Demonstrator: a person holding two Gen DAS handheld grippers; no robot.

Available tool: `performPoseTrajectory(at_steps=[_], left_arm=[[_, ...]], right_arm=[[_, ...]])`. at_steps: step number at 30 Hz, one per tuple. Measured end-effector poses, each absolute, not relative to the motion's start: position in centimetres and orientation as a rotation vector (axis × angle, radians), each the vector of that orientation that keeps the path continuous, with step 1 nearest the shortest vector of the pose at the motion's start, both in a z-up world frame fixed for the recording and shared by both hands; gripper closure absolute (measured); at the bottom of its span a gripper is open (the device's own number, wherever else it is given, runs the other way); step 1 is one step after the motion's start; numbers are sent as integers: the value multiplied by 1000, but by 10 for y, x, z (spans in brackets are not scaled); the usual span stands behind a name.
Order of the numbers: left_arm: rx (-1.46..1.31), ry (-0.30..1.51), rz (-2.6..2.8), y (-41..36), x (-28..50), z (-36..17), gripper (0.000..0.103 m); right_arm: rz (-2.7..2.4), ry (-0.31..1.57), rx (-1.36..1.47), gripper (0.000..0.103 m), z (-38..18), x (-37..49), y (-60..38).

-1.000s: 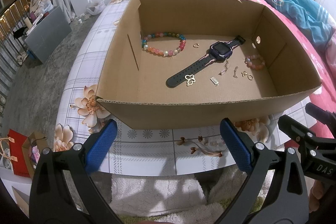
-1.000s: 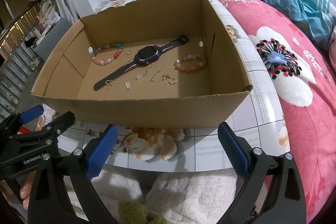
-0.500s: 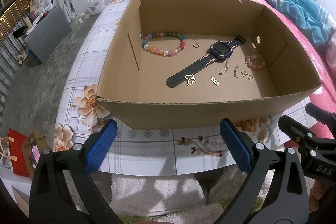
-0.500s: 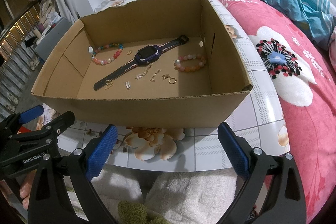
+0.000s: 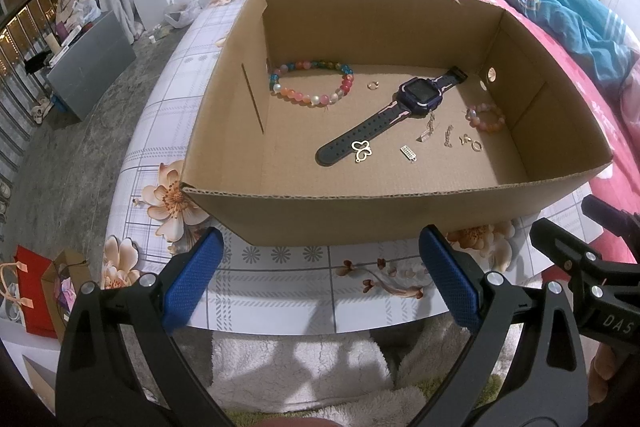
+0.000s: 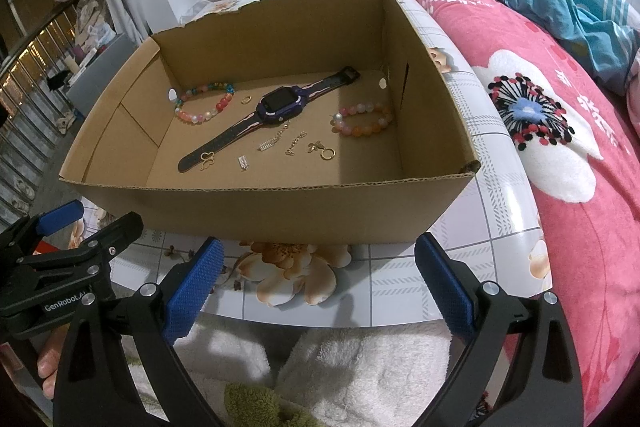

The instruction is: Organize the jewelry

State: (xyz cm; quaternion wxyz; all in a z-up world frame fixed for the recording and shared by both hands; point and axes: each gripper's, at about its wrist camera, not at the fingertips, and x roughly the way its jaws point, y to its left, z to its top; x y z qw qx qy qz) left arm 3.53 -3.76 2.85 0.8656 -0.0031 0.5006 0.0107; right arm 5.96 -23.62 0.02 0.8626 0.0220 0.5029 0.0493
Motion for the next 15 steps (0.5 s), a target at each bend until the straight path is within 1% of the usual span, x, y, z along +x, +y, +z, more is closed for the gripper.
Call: performPoseTrajectory(at_steps=[15], left_arm=[[-14,1045,14,-35,35,28,8]], right_arm=[[106,1053,43,9,0,60,-234]])
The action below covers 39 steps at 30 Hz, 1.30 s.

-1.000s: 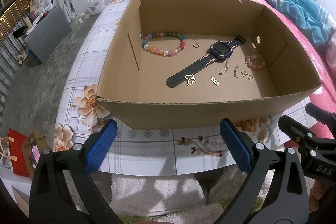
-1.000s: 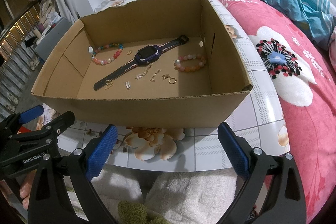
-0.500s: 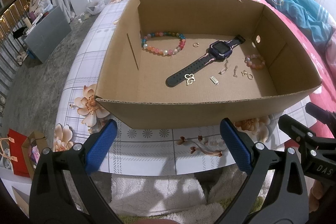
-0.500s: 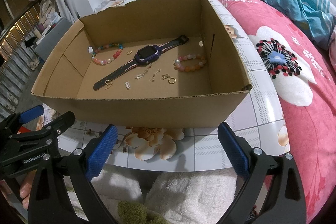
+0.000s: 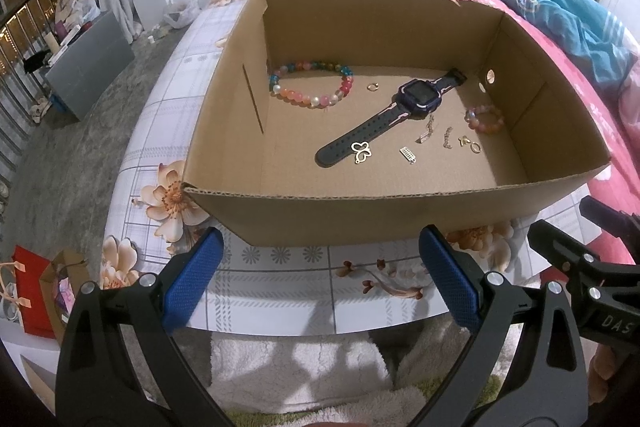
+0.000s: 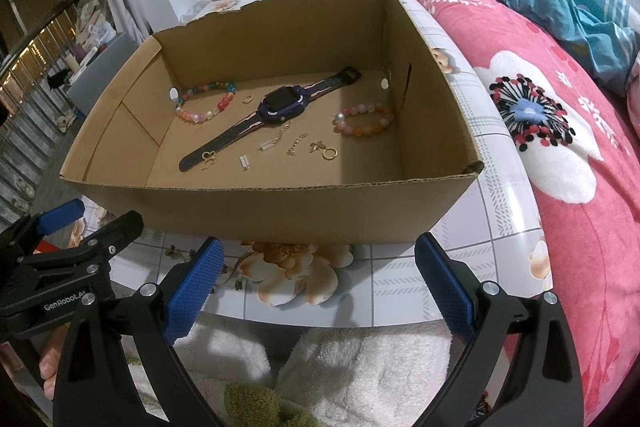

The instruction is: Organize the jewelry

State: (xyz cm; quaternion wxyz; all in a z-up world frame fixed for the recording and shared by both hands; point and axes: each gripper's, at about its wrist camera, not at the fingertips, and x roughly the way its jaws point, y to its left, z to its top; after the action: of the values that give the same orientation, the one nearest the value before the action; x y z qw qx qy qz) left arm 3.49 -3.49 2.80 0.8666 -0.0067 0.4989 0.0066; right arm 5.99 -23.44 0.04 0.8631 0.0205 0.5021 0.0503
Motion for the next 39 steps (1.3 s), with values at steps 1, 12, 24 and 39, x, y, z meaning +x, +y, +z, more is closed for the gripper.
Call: performPoseTrajectory(at_steps=[1,12,24,39], left_arm=[[-15,1047,13,-35,35,28,8],[-22,1056,8,-33,36,27,8],[-22,1059,4,-34,36,26,8],[-26,1069,0,-35,36,24,8]], right_arm=[[105,1053,43,9,0,60,-234],[111,1052,38,9,1,60,-231],[113,1053,37,9,1,60,-230],[114,1054,37,9,1,60,-229]])
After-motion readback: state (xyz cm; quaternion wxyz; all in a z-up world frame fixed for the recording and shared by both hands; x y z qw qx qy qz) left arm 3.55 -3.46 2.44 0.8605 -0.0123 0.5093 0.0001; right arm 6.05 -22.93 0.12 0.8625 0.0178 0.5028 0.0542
